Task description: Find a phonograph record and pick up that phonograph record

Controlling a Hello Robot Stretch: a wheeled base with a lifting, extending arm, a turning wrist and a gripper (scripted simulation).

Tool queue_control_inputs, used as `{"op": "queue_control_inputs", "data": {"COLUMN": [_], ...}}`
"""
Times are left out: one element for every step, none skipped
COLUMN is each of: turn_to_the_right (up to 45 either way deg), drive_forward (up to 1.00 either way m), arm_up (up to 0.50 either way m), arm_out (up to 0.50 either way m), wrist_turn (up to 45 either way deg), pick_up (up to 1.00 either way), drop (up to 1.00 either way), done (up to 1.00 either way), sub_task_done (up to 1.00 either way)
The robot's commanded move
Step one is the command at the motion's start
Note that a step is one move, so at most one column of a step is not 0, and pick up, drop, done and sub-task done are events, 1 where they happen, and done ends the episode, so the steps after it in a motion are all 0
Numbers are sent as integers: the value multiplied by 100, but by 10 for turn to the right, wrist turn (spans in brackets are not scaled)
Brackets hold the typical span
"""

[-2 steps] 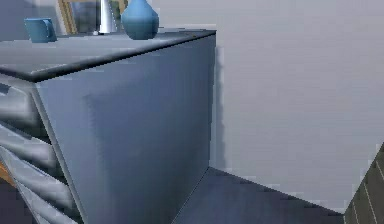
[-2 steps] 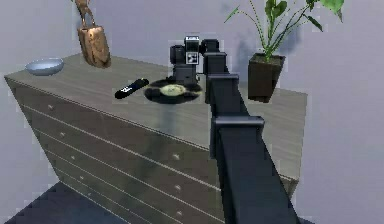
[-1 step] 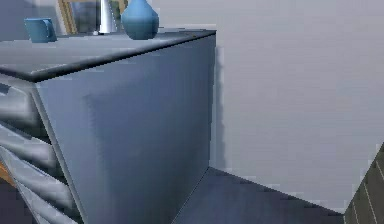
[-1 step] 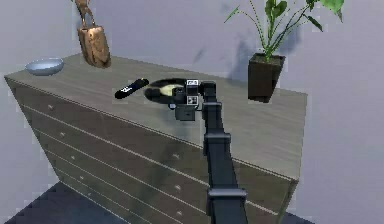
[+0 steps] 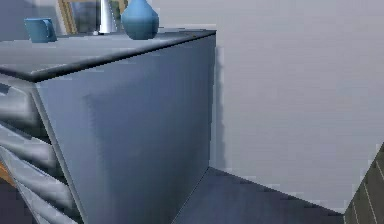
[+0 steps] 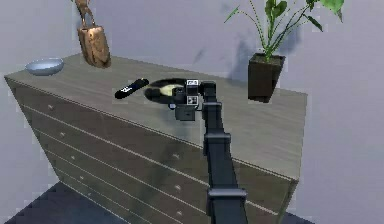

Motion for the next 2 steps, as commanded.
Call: {"op": "queue_control_inputs", "data": {"turn_to_the_right": [0, 0], "drive_forward": [0, 0], "arm_up": [10, 0], "arm_out": [0, 0], "wrist_turn": [0, 0], "pick_up": [0, 0], "drop": [0, 0], "done": [0, 100], "sub_task_done": [0, 0]}}
